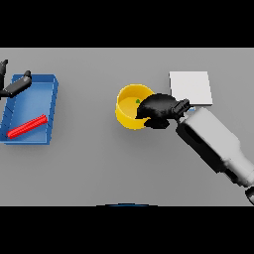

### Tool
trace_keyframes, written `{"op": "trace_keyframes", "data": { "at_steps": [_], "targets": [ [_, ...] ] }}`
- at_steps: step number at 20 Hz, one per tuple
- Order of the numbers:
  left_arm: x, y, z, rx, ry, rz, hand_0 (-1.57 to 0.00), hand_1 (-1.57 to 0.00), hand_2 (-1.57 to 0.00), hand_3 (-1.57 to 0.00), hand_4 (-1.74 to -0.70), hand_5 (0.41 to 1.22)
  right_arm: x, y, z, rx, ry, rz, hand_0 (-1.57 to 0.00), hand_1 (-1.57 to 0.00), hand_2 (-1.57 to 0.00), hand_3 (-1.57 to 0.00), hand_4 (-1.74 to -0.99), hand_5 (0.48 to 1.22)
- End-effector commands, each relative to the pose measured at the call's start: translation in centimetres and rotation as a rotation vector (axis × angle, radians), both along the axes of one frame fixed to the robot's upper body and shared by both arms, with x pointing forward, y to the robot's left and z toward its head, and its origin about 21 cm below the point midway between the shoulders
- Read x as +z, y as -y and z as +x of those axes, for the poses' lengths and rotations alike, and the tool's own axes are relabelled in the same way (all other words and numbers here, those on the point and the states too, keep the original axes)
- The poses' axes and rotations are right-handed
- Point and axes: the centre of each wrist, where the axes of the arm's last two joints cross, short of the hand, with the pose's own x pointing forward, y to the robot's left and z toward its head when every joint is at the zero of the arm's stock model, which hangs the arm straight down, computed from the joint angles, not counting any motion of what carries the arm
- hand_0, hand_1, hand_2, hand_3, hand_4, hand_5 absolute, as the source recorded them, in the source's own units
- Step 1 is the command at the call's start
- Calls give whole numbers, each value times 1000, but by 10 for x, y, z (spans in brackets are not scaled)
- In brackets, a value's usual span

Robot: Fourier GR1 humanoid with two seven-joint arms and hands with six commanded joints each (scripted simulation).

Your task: Pick up the red beaker and tilt it to pour out 1 green nut into yellow bowl. Pick up the yellow bowl and place it on the metallic measuring scale.

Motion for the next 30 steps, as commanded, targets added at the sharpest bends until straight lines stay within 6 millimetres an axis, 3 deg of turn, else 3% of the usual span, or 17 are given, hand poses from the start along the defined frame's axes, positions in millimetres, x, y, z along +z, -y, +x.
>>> {"op": "trace_keyframes", "data": {
  "at_steps": [1,4,10,13,16,25,30],
  "targets": [
    [1,-2,2,0,2,5,1,1,1,1,-797,719,8,2,1,-10,19,-6,-1556,-1555,-1519,-1357,-1730,1217],
    [1,-2,1,-2,8,4,1,1,1,1,-800,722,34,9,2,-47,60,-15,-1563,-1563,-1544,-1308,-1724,1219],
    [5,-3,1,-17,23,8,1,1,1,1,-800,723,51,33,-7,-66,93,-16,-1569,-1569,-1564,-1238,-1719,1220],
    [8,-4,1,-11,29,3,1,1,1,1,-811,741,65,48,5,-110,158,-24,-1570,-1570,-1567,-1325,-1720,1221],
    [7,0,-3,-4,15,15,1,1,1,1,-801,734,69,68,17,-184,191,-19,-1570,-1570,-1569,-1256,-1719,1221],
    [11,3,-6,39,-5,13,1,1,1,1,-829,774,48,121,53,-388,190,-14,-1571,-1571,-1571,-1168,-1720,1221],
    [11,0,-4,43,-20,23,1,1,1,1,-818,756,21,132,64,-454,175,-25,-1571,-1571,-1571,-1308,-1723,1221]
  ]
}}
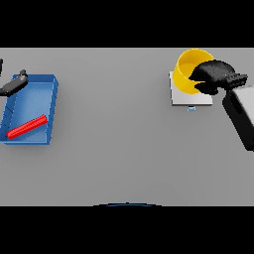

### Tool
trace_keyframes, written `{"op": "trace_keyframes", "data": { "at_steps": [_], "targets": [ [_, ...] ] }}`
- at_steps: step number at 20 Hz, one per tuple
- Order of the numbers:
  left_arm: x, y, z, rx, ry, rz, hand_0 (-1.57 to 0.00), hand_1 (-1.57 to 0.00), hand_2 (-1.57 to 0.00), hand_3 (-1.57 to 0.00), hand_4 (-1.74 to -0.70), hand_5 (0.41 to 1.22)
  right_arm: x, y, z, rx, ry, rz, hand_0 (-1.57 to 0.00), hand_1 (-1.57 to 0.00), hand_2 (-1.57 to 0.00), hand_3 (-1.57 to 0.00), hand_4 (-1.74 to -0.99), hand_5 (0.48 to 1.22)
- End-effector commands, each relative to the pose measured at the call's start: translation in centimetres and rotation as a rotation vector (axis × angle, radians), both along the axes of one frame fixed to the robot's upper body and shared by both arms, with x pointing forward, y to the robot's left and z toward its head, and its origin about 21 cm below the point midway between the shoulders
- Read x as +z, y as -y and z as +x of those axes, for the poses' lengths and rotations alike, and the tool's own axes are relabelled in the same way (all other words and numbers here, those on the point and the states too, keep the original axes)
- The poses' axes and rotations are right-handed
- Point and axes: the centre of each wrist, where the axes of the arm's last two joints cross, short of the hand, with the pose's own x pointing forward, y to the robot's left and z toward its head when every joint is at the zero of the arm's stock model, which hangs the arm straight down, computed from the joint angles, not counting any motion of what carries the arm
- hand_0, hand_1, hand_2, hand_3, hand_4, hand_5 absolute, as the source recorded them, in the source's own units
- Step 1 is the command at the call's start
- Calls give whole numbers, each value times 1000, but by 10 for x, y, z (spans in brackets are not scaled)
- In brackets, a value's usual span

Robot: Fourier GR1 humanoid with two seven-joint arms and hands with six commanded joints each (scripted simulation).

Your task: Pick up the red beaker and tilt it to pour out 1 green nut into yellow bowl. Pick up the yellow bowl and place it on the metallic measuring scale.

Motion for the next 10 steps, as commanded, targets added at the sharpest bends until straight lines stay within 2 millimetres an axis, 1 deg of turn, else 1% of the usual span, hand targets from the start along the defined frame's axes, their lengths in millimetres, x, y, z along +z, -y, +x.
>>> {"op": "trace_keyframes", "data": {
  "at_steps": [1,2,4,5,6,7,10],
  "targets": [
    [0,1,0,-1,2,2,1,1,1,1,-814,757,-7,1,1,2,-7,0,-1571,-1566,-1571,-1360,-1724,1221],
    [0,2,-1,-9,3,-1,1,1,1,1,-811,753,-12,4,3,-3,-11,2,-1571,-1567,-1571,-1390,-1724,1221],
    [1,0,0,-3,0,1,1,1,1,1,-801,743,-15,5,7,-23,-16,-1,-1571,-1561,-1571,-1432,-1725,1221],
    [2,-2,0,1,7,5,1,1,1,1,-796,737,-20,6,9,-31,-19,2,-1571,-1547,-1571,-1460,-1726,1221],
    [0,-1,-1,-8,9,5,1,1,1,1,-796,733,-21,6,10,-41,-19,6,-1571,-1518,-1563,-1482,-1727,1221],
    [0,1,0,-8,9,0,1,1,1,1,-796,729,-27,7,10,-54,-27,1,-1571,-1499,-1565,-1500,-1727,1221],
    [1,0,0,-12,13,-6,1,1,1,1,-806,734,-33,10,11,-56,-27,7,-1571,-1462,-1568,-1496,-1724,1221]
  ]
}}
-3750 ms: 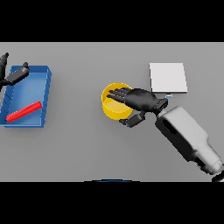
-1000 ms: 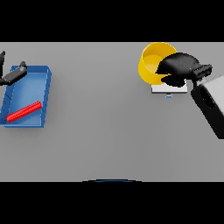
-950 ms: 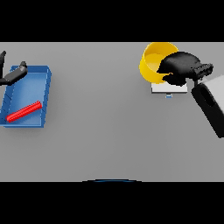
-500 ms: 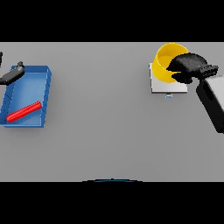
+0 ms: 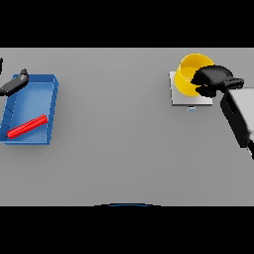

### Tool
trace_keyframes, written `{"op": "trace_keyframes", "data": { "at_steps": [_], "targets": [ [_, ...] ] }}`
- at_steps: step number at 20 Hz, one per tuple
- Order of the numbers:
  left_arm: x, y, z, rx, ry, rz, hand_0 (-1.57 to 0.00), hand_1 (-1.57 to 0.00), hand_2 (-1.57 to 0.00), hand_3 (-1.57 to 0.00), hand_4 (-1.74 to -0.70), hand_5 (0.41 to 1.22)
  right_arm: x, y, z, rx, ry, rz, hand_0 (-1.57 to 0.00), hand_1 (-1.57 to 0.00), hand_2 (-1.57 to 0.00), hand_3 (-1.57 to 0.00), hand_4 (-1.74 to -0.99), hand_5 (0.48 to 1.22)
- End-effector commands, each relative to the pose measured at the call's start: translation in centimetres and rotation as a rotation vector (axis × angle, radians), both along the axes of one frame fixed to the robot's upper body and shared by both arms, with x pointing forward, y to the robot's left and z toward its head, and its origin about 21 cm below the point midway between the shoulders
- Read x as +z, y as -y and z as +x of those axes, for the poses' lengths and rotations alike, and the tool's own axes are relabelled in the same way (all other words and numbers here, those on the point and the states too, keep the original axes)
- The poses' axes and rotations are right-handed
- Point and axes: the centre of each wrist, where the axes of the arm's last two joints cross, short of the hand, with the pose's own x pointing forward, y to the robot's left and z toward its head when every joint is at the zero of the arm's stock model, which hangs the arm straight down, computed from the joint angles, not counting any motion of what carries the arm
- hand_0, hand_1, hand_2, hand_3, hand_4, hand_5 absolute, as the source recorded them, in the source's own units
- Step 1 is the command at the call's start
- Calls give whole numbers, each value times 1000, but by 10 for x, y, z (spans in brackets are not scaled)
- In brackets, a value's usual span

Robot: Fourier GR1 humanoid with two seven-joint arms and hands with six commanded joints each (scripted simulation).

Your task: Pick up the red beaker and tilt it to pour out 1 green nut into yellow bowl. Pick up the yellow bowl and place it on the metallic measuring scale.

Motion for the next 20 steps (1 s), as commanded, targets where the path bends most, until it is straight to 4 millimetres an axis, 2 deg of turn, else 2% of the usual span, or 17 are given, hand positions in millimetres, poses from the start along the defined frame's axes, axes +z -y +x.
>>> {"op": "trace_keyframes", "data": {
  "at_steps": [1,3,4,5,6,8,10,12,15,17,20],
  "targets": [
    [-1,-1,0,1,-3,2,1,1,1,1,-806,734,-1,0,1,0,-2,1,-1548,-1420,-1568,-1481,-1721,1221],
    [-5,2,-1,-3,-11,-1,1,1,1,1,-811,740,-2,-1,1,0,-29,14,-1536,-1411,-1569,-1165,-1728,1221],
    [-4,4,-1,-2,-6,0,1,1,1,1,-813,745,-3,0,2,-14,-42,16,-1543,-1443,-1496,-1022,-1659,1221],
    [-5,2,-2,0,-9,0,1,1,1,1,-812,745,1,1,4,-26,-49,18,-1525,-1350,-1348,-907,-1596,1134],
    [-4,2,2,9,-16,2,1,1,1,1,-812,744,0,0,4,-39,-54,22,-1219,-1083,-1132,-824,-1548,1053],
    [-6,7,4,2,-15,-2,1,1,1,1,-812,745,-4,0,4,-36,-68,23,-780,-692,-810,-711,-1470,928],
    [-4,3,6,7,-12,11,1,1,1,1,-805,740,-2,1,6,-28,-76,24,-499,-443,-597,-635,-1425,851],
    [-7,3,5,0,-20,4,1,1,1,1,-809,739,1,1,8,-21,-82,21,-319,-283,-449,-572,-1397,799],
    [-8,6,7,-3,-21,0,1,1,1,1,-812,736,-4,2,8,5,-98,12,-163,-144,-288,-475,-1356,755],
    [-8,2,5,4,-15,-3,1,1,1,1,-812,734,-5,0,10,12,-101,-1,-104,-92,-207,-413,-1336,741],
    [-3,6,8,1,-4,-12,1,1,1,1,-821,734,-6,0,10,9,-112,-17,-53,-47,-115,-348,-1308,733]
  ]
}}
